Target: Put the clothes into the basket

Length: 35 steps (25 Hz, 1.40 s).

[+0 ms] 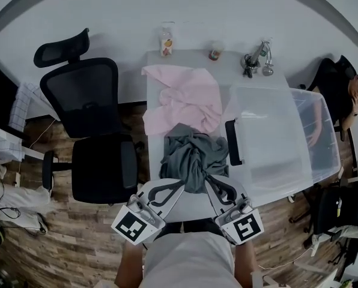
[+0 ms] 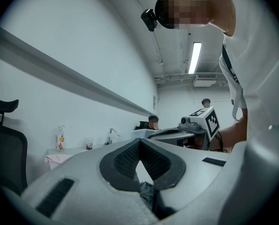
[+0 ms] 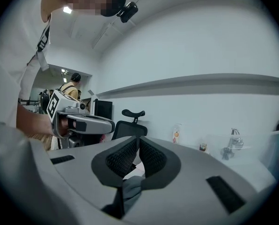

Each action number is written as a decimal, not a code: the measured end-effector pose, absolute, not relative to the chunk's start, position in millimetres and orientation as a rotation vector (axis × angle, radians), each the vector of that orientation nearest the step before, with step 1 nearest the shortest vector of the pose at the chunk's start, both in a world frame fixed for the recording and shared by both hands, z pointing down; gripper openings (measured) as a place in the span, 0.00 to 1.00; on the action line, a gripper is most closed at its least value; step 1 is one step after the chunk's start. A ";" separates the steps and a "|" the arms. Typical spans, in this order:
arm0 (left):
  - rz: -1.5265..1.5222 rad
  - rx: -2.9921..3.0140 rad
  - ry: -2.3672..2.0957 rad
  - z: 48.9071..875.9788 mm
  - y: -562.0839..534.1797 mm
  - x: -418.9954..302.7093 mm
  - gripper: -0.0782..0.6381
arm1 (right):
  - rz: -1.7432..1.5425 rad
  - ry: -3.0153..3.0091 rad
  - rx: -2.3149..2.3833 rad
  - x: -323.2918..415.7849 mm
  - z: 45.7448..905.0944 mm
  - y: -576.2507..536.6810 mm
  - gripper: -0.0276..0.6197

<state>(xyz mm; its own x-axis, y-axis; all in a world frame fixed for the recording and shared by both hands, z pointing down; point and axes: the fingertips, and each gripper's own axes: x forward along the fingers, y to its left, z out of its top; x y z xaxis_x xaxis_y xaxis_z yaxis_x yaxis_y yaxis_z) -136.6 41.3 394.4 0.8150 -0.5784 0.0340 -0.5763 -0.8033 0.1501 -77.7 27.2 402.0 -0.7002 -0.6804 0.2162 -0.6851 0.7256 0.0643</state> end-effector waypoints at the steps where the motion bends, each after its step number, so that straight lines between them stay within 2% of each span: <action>1: -0.016 2.848 -0.914 395.9 38.2 -135.1 0.12 | 0.035 -2.698 1.081 -76.5 404.7 23.7 0.05; 6: 0.008 2.853 -0.922 403.6 25.3 -129.7 0.12 | 0.057 -2.628 1.052 -73.1 420.0 7.3 0.05; 10: 0.037 2.862 -0.914 411.6 12.5 -125.2 0.12 | 0.047 -2.556 1.021 -74.0 432.4 -6.8 0.10; 26: 0.150 2.918 -0.815 438.8 -23.3 -113.3 0.12 | 0.085 -2.236 0.843 -87.4 518.7 -37.1 0.54; 30: 0.166 2.912 -0.793 447.0 -25.7 -110.7 0.12 | 0.166 -2.166 0.795 -90.3 554.9 -40.4 0.72; 35: 0.199 2.928 -0.772 453.3 -29.4 -109.4 0.12 | 0.221 -2.138 0.781 -90.8 582.8 -46.3 0.89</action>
